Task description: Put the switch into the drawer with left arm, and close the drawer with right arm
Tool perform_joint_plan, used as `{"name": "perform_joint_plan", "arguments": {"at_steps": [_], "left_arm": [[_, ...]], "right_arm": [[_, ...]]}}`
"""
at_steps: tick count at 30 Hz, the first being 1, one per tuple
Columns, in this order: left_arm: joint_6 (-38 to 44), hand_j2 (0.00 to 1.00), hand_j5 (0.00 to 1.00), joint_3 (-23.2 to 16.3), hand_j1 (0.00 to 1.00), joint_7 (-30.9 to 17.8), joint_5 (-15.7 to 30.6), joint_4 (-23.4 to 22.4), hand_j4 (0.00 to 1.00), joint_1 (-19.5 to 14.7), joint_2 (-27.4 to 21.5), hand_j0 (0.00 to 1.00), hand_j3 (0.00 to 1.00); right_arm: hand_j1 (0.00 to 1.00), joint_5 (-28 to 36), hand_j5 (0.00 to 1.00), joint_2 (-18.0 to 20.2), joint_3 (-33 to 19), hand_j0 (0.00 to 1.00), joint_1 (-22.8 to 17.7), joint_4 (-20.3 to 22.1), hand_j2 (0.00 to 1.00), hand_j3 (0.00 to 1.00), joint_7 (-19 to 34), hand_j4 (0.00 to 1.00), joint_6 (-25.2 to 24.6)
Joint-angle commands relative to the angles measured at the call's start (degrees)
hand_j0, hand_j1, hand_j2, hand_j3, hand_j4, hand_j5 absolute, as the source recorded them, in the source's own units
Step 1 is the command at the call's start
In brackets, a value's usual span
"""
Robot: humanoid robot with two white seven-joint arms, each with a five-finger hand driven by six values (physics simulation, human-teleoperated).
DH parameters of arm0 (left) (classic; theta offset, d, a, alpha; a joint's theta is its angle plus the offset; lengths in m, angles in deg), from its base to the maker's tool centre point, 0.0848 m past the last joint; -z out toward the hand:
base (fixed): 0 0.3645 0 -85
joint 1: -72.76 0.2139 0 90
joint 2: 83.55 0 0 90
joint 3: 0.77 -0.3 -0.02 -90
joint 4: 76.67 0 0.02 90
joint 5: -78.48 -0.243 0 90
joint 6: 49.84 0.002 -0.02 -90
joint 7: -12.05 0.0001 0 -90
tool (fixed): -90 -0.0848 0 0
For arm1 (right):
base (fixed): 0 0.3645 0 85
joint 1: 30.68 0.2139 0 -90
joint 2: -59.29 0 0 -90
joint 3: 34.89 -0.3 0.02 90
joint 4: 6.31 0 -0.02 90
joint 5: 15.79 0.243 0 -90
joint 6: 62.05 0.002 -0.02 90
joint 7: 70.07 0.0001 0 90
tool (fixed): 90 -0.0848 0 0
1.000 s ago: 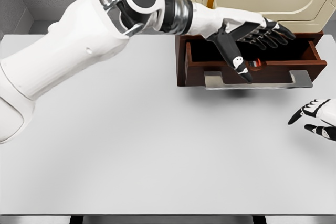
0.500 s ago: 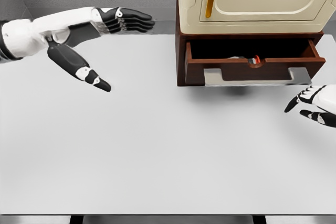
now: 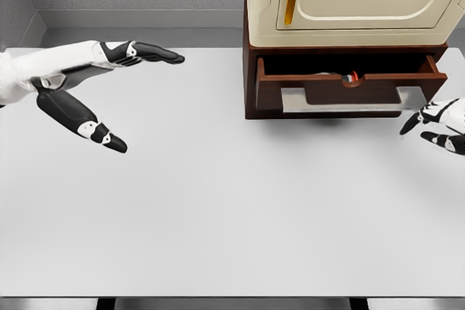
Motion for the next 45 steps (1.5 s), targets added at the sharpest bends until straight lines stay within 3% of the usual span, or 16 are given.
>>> {"name": "perform_joint_plan", "arguments": {"at_steps": [1, 36, 45], "left_arm": [[-0.26, 1.00, 1.00, 0.06, 1.00, 0.02, 0.11, 0.16, 1.00, 0.00, -0.14, 1.00, 1.00], [-0.24, 1.00, 1.00, 0.06, 1.00, 0.02, -0.06, -0.10, 1.00, 0.00, -0.14, 1.00, 1.00], [-0.24, 1.00, 1.00, 0.06, 1.00, 0.02, -0.06, -0.10, 1.00, 0.09, -0.14, 1.00, 1.00]], "right_arm": [[0.53, 0.03, 0.53, 0.00, 1.40, 0.53, 0.00, -1.46, 0.53, 0.53, -0.10, 0.53, -0.06], [0.55, 0.38, 0.55, -2.46, 3.60, 0.55, 6.77, -10.25, 0.55, 0.55, -0.10, 0.55, -0.06], [0.55, 0.38, 0.55, -2.55, 3.69, 0.55, 7.73, -10.25, 0.55, 0.55, -0.10, 0.55, -0.06]]}}
